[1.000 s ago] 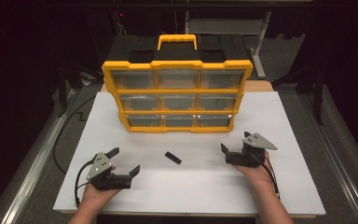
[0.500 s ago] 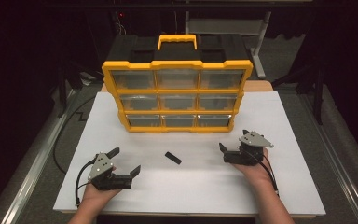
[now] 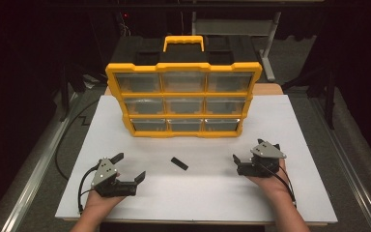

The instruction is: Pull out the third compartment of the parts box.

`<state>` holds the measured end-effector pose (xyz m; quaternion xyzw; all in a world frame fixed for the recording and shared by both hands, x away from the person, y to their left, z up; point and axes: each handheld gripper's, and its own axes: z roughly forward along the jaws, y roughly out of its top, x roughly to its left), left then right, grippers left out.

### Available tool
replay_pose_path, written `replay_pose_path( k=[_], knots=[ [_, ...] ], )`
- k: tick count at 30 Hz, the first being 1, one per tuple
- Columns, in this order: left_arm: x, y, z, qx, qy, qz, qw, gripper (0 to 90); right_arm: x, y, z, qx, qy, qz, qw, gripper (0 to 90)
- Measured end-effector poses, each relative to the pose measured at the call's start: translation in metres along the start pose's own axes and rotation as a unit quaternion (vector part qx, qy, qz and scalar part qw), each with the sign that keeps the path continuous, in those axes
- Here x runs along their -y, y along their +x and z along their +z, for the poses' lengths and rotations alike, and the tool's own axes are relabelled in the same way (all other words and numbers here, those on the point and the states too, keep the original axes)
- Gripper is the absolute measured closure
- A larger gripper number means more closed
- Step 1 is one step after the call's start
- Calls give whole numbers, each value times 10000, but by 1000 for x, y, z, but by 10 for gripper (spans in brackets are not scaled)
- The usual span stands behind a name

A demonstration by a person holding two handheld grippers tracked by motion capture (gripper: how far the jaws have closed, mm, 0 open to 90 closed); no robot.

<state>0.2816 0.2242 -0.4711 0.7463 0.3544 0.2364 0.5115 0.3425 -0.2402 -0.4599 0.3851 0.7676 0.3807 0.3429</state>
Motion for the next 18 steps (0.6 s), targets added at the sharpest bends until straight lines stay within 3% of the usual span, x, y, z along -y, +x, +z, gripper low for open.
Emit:
replay_pose_path(
  k=[6,8,18],
  knots=[
    [0,0,0,16,-2,-27,10000,2,3,-1,0,-26,109,-84,9999,2],
    [0,0,0,23,-6,-30,10000,2,4,0,1,-9,151,-276,9995,2],
    [0,0,0,38,15,3,10000,2,5,7,1,21,312,-700,9971,2]
  ],
)
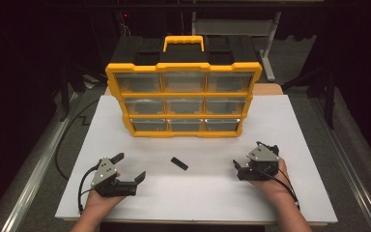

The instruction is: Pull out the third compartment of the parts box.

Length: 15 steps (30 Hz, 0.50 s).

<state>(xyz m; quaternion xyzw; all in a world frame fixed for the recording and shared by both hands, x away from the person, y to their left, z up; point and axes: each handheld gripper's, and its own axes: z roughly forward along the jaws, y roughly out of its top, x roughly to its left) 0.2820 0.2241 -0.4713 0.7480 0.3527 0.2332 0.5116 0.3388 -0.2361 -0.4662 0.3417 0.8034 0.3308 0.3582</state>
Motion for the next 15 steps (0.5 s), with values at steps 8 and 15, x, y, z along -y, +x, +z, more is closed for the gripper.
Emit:
replay_pose_path(
  k=[8,15],
  knots=[
    [0,0,0,7,0,6,10000,3,-1,7,0,81,113,-442,9989,2],
    [0,0,0,27,5,14,10000,3,-2,11,0,141,158,-710,9973,3]
  ],
)
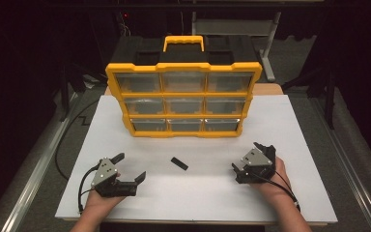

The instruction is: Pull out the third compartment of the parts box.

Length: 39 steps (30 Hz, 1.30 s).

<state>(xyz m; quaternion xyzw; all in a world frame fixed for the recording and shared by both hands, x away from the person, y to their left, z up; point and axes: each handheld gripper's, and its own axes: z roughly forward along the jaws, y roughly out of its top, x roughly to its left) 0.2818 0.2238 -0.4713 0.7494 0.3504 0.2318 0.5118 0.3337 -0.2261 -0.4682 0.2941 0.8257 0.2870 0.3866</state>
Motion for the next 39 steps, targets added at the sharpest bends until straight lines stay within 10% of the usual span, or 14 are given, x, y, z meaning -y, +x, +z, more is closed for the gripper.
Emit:
replay_pose_path(
  k=[21,39],
  knots=[
    [0,0,0,17,-7,9,10000,3,-10,16,-6,458,126,-1117,9926,3],
    [0,0,0,34,-34,-1,10000,3,-14,27,-8,776,298,-2132,9735,3]
  ],
)
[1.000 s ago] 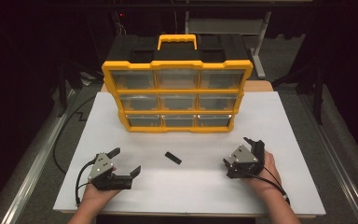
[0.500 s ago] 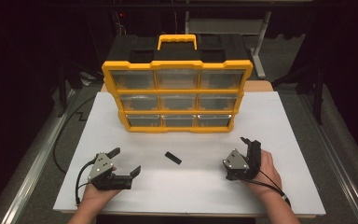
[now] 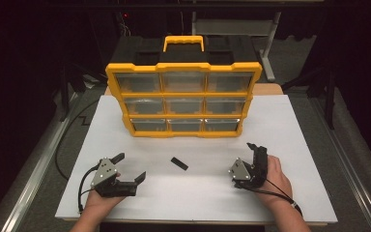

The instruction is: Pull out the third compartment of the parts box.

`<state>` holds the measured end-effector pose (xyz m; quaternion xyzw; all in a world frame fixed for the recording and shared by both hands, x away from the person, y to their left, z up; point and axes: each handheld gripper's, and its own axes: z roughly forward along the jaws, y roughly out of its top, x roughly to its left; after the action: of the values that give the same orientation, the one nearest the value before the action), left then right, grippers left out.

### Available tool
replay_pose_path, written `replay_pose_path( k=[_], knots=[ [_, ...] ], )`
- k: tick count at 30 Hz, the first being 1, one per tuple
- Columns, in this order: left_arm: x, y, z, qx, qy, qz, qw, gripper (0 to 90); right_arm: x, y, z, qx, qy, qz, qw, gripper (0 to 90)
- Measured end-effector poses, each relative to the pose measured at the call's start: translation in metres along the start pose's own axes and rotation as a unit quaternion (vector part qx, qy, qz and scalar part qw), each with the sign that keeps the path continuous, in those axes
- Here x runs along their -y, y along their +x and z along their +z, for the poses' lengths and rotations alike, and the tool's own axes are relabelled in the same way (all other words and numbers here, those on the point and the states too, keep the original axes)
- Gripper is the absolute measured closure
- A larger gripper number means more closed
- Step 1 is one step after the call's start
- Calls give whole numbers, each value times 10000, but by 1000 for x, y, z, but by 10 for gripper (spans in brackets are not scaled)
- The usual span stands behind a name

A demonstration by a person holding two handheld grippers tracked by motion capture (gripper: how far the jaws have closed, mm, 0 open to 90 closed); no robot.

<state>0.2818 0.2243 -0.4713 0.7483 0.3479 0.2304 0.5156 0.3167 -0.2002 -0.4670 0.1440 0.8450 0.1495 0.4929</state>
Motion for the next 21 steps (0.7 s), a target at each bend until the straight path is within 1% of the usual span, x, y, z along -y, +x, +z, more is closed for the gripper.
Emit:
replay_pose_path(
  k=[1,2,3,4,5,6,7,8,9,10,11,12,14,15,16,18,19,21],
  knots=[
    [0,0,0,0,-2,-2,10000,3,0,1,0,13,12,-22,10000,3],
    [0,0,0,2,1,-1,10000,3,-1,2,-1,30,26,-111,9999,3],
    [0,0,0,2,0,-1,10000,3,-1,2,-1,30,26,-111,9999,3],
    [0,0,0,4,-3,-3,10000,3,-2,2,-1,55,43,-234,9997,3],
    [0,0,0,10,-2,-1,10000,3,-2,3,-1,85,62,-281,9995,3],
    [0,0,0,10,-2,-1,10000,3,-2,3,-1,85,62,-281,9995,3],
    [0,0,0,8,-8,-9,10000,3,-3,4,-2,111,79,-398,9991,3],
    [0,0,0,9,-11,-12,10000,3,-3,4,-2,111,79,-398,9991,3],
    [0,0,0,15,-13,-13,10000,3,-4,5,-2,158,86,-491,9986,3],
    [0,0,0,15,-13,-13,10000,3,-4,5,-2,158,86,-491,9986,3],
    [0,0,0,16,-21,-16,10000,3,-6,6,-3,189,91,-596,9980,3],
    [0,0,0,16,-21,-16,10000,3,-6,6,-3,189,91,-596,9980,3],
    [0,0,0,21,-22,-12,10000,3,-7,8,-3,246,114,-721,9970,5],
    [0,0,0,21,-24,-13,10000,3,-7,8,-3,246,114,-721,9970,5],
    [0,0,0,23,-24,-14,10000,3,-8,7,-3,281,104,-852,9959,6],
    [0,1,0,26,-30,-15,10000,3,-8,9,-3,290,129,-864,9958,6],
    [0,1,0,18,-35,-17,10000,3,-9,10,-4,331,150,-955,9948,7],
    [0,1,0,16,-40,-25,10000,3,-9,10,-4,352,165,-998,9943,8]
  ],
)
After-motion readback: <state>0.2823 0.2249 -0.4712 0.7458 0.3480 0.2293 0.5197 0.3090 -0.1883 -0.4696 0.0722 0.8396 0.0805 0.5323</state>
